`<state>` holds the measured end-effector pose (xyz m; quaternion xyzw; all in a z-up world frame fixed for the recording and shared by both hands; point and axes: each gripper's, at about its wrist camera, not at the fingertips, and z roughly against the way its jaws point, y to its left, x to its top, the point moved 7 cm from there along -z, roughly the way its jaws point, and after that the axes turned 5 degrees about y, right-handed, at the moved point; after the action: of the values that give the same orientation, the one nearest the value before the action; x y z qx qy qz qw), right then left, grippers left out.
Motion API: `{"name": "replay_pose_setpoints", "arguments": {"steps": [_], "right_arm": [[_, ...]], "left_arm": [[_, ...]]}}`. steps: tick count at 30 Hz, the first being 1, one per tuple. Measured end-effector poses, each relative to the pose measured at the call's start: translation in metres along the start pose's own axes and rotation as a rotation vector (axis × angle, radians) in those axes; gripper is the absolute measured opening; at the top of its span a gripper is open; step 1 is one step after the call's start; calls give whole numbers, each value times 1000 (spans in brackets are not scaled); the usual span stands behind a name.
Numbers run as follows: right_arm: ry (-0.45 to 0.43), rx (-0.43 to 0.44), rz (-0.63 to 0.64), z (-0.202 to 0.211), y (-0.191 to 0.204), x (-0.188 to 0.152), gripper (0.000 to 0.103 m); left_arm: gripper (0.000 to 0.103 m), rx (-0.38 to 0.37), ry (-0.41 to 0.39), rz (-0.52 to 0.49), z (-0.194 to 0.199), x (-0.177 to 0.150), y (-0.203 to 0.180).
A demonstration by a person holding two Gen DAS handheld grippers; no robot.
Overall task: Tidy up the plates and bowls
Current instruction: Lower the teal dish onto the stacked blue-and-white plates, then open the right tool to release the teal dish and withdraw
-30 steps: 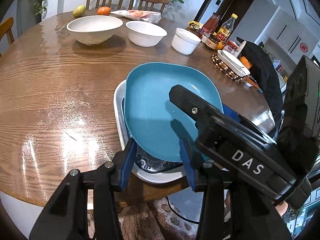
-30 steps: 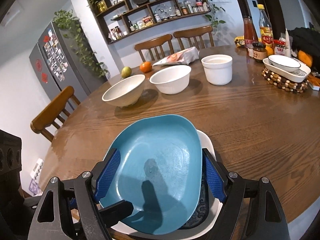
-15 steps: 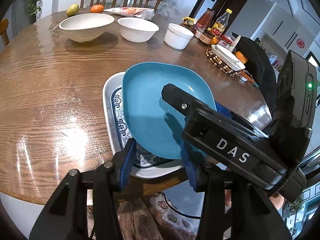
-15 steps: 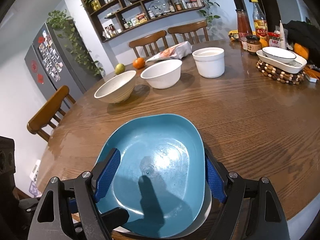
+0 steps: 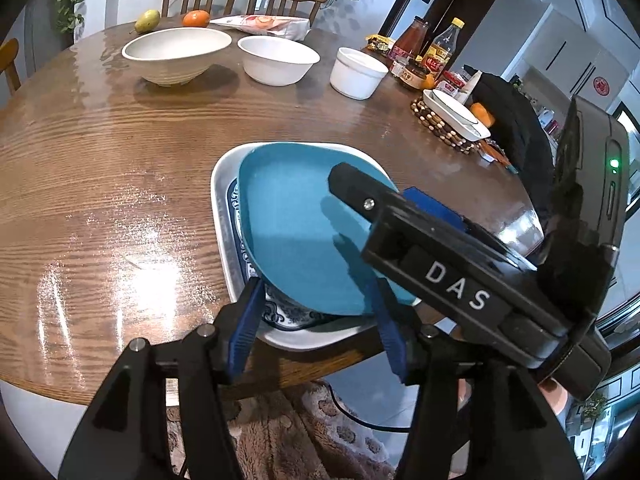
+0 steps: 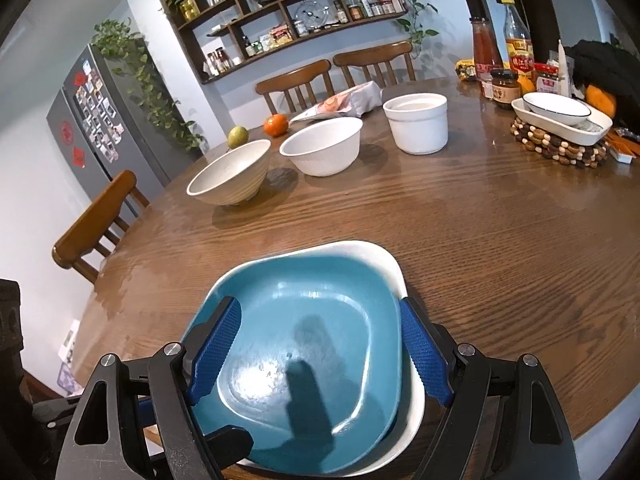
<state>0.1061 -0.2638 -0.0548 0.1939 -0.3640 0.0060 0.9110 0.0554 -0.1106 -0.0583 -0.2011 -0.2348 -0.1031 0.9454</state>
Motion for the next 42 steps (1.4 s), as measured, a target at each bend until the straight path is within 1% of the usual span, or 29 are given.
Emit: {"name": "replay_pose_setpoints", "arguments": {"steps": [2, 15, 16, 17, 18, 19, 21, 24, 27, 31, 33, 36, 42], "right_arm": [[-12, -25, 7, 2, -1, 2, 82], [-11, -30, -7, 1, -5, 4, 82], [-10, -30, -9, 2, -6, 4, 82], [-11, -32, -10, 2, -7, 4, 82], [-13, -37, -10, 2, -7, 5, 82], [-15, -49, -5, 3, -8, 4, 82], [-19, -80, 10, 2, -8, 4, 82], [-17, -57, -2, 3, -8, 5, 82], [-24, -62, 4, 4, -7, 6, 82], [-32, -48, 6, 9, -5, 7, 82], [-37, -49, 2, 11, -6, 9, 82], [-44, -46, -2, 14, -7, 13, 82], [-43, 13, -16, 19, -5, 26, 82]], "left_arm": [[54, 0, 0, 0, 0, 0, 1], [55, -13, -9, -1, 10, -1, 2], [56, -15, -11, 1, 11, -1, 3], [63, -18, -15, 7, 12, -1, 3], [74, -35, -28, 24, 16, 0, 5], [76, -53, -40, 37, 19, 1, 6], [76, -58, -50, 45, 23, 3, 8], [76, -52, -64, 57, 27, 4, 11], [76, -60, -70, 63, 31, 4, 14], [77, -55, -97, 90, 37, 7, 23], [80, -57, -113, 104, 41, 9, 28], [81, -39, -147, 120, 48, 16, 37], [87, -7, -233, 158, 66, 40, 59]]}}
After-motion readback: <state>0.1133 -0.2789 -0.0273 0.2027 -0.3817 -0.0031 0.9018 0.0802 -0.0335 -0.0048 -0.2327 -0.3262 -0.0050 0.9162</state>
